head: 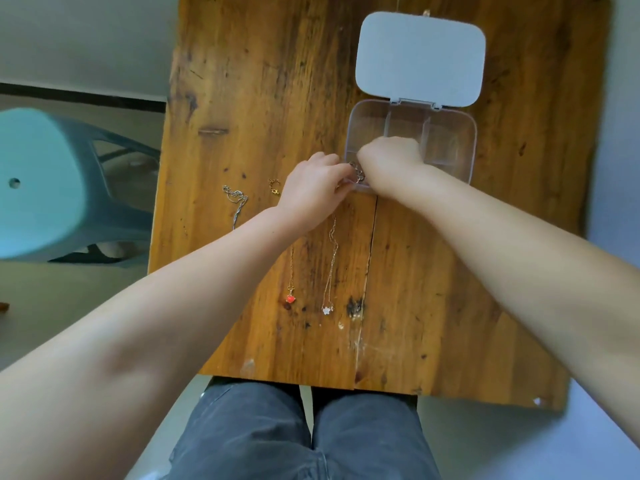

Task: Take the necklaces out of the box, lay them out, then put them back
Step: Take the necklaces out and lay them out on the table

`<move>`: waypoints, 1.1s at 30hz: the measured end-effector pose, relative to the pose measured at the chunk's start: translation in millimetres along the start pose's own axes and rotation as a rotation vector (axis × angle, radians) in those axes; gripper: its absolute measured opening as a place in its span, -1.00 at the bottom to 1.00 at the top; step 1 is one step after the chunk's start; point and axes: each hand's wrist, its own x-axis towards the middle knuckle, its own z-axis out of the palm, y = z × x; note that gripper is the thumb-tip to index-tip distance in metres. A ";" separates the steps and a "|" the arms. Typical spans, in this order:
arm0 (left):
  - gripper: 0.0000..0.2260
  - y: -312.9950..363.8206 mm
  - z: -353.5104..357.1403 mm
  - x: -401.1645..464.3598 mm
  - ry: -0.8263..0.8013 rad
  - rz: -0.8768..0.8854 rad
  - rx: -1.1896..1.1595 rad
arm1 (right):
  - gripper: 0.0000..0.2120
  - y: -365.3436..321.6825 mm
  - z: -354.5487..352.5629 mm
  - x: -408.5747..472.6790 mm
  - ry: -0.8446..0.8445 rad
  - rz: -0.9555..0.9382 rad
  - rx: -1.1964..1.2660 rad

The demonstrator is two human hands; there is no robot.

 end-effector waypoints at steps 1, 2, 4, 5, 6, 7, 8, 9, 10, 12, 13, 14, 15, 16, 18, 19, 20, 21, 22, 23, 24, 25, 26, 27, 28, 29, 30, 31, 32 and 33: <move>-0.83 0.5 -0.7 -0.4 -0.003 0.004 -0.004 | -0.89 -0.1 0.0 0.1 -0.007 -0.010 -0.001; -0.83 1.1 -1.6 -0.6 -0.005 0.003 -0.012 | -0.89 1.2 0.2 -0.2 -0.012 -0.022 0.021; -0.82 2.9 -3.2 0.0 -0.017 -0.013 -0.016 | -0.91 7.3 0.0 -3.8 -0.004 -0.029 0.168; -0.82 3.9 -4.4 0.2 -0.026 -0.028 0.000 | -0.94 12.0 -1.8 -8.0 0.012 -0.016 0.294; -0.81 5.0 -5.8 0.3 -0.030 -0.041 0.020 | -0.96 17.3 -4.6 -14.3 0.041 -0.003 0.436; -0.78 6.8 -7.5 0.3 -0.016 -0.051 0.030 | -0.96 22.9 -8.0 -22.3 0.081 0.005 0.570; -0.74 9.5 -9.9 0.6 0.004 -0.059 0.009 | -0.96 28.4 -11.4 -31.7 0.121 0.006 0.692; -0.69 13.5 -12.7 1.7 0.020 -0.051 -0.043 | -0.97 33.7 -14.8 -43.0 0.153 -0.011 0.816; -0.65 18.9 -16.1 3.7 0.013 -0.025 -0.126 | -0.97 38.0 -17.9 -55.5 0.175 -0.050 0.953; -0.71 35.6 -22.7 8.4 -0.066 0.039 -0.330 | -0.93 46.4 -18.6 -82.7 0.203 -0.125 1.266; -0.80 44.3 -25.6 9.5 -0.112 0.036 -0.430 | -0.91 50.8 -14.2 -95.6 0.217 -0.129 1.427; -0.84 52.7 -28.2 9.9 -0.167 0.004 -0.527 | -0.90 55.4 -6.6 -108.8 0.231 -0.104 1.583; -0.80 58.4 -29.9 9.9 -0.218 -0.044 -0.615 | -0.87 58.8 4.4 -120.9 0.240 -0.055 1.721; -0.75 60.8 -30.5 9.6 -0.271 -0.092 -0.682 | -0.84 60.0 18.0 -132.9 0.245 0.013 1.833; -0.71 56.9 -28.6 7.1 -0.400 -0.167 -0.769 | -0.77 54.8 50.5 -155.3 0.281 0.191 1.959; -0.70 53.3 -26.0 5.1 -0.483 -0.190 -0.801 | -0.75 49.0 67.5 -166.4 0.309 0.291 1.983; -0.70 49.3 -22.3 3.3 -0.571 -0.212 -0.819 | -0.76 41.5 83.7 -176.6 0.332 0.392 1.987; -0.70 45.6 -17.5 1.6 -0.654 -0.236 -0.822 | -0.78 32.4 98.0 -186.3 0.347 0.486 1.979; -0.70 42.7 -11.4 0.1 -0.717 -0.263 -0.815 | -0.80 21.7 109.5 -195.4 0.364 0.566 1.962; -0.69 40.4 -5.2 -1.0 -0.749 -0.290 -0.787 | -0.82 10.7 118.8 -202.8 0.386 0.620 1.916; -0.67 39.9 1.0 -1.4 -0.758 -0.312 -0.740 | -0.83 -0.4 126.0 -209.6 0.416 0.641 1.832; -0.67 40.3 7.3 -1.0 -0.743 -0.326 -0.665 | -0.83 -11.2 130.8 -214.5 0.447 0.621 1.724; -0.67 41.5 13.4 -0.2 -0.708 -0.318 -0.566 | -0.85 -21.9 133.5 -217.5 0.473 0.570 1.620; -0.69 43.5 19.2 0.7 -0.658 -0.277 -0.445 | -0.86 -31.6 135.5 -219.0 0.499 0.508 1.521; -0.71 46.2 24.6 2.0 -0.599 -0.212 -0.326 | -0.86 -40.3 138.4 -218.5 0.520 0.445 1.427; -0.72 50.0 29.6 3.0 -0.545 -0.132 -0.224 | -0.86 -47.6 142.9 -216.9 0.526 0.387 1.341; -0.73 54.7 33.8 3.0 -0.503 -0.051 -0.142 | -0.86 -52.8 148.0 -214.7 0.509 0.345 1.263; -0.74 59.7 36.6 2.4 -0.469 0.025 -0.076 | -0.86 -55.9 153.1 -212.1 0.479 0.316 1.188; -0.76 63.7 39.5 1.6 -0.440 0.092 -0.022 | -0.85 -57.2 158.6 -209.6 0.451 0.295 1.118; -0.78 66.0 42.4 1.0 -0.417 0.146 0.023 | -0.84 -57.6 164.1 -207.7 0.429 0.274 1.053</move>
